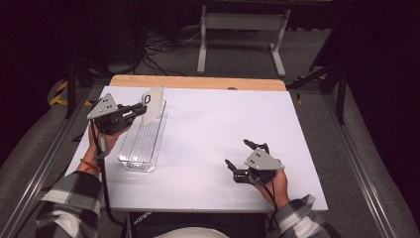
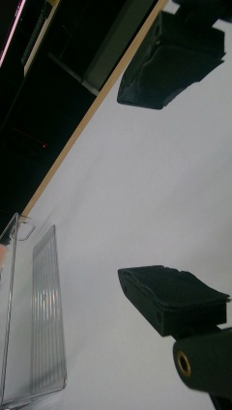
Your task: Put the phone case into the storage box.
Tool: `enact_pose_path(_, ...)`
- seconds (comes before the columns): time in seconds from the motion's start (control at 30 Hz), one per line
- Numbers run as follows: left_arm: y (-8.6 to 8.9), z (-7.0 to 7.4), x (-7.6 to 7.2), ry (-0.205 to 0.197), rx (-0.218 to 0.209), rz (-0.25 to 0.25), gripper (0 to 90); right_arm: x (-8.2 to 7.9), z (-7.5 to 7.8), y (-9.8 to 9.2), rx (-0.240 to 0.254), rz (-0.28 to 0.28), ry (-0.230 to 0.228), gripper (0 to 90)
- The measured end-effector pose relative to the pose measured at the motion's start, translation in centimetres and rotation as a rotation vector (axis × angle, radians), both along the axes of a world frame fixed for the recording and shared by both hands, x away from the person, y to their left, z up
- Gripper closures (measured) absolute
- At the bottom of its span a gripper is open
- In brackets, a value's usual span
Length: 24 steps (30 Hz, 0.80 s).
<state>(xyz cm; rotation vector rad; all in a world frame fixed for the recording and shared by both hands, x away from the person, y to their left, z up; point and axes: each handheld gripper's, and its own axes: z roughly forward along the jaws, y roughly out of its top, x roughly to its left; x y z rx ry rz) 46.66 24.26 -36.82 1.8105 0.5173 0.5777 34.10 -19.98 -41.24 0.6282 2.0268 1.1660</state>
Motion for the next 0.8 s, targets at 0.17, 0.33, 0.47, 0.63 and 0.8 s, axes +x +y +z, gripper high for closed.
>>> enact_pose_path(0.17, 0.2, -0.4, 1.1, 0.028, -0.013, 0.016, 81.4, 0.0, -0.1, 0.0, -0.001, 0.005, 0.008, 16.0)
enact_pose_path(0.33, 0.5, -1.0, 2.4, 0.052, -0.002, 0.024, 81.4, 0.1, -0.2, 0.1, -0.003, 0.006, 0.013, 15.9)
enact_pose_path(0.47, 0.7, -1.4, 3.2, 0.063, -0.016, 0.009, 81.4, 0.2, -0.3, 0.1, -0.012, -0.001, 0.018, 15.9)
enact_pose_path(0.63, 0.5, -1.5, 3.8, 0.061, -0.011, 0.024, 81.4, 0.3, -0.5, 0.2, -0.028, -0.007, 0.018, 16.2)
enact_pose_path(0.8, 0.2, -1.8, 4.8, 0.075, -0.027, 0.008, 81.4, 0.3, -0.7, 0.3, -0.040, -0.008, 0.021, 16.2)
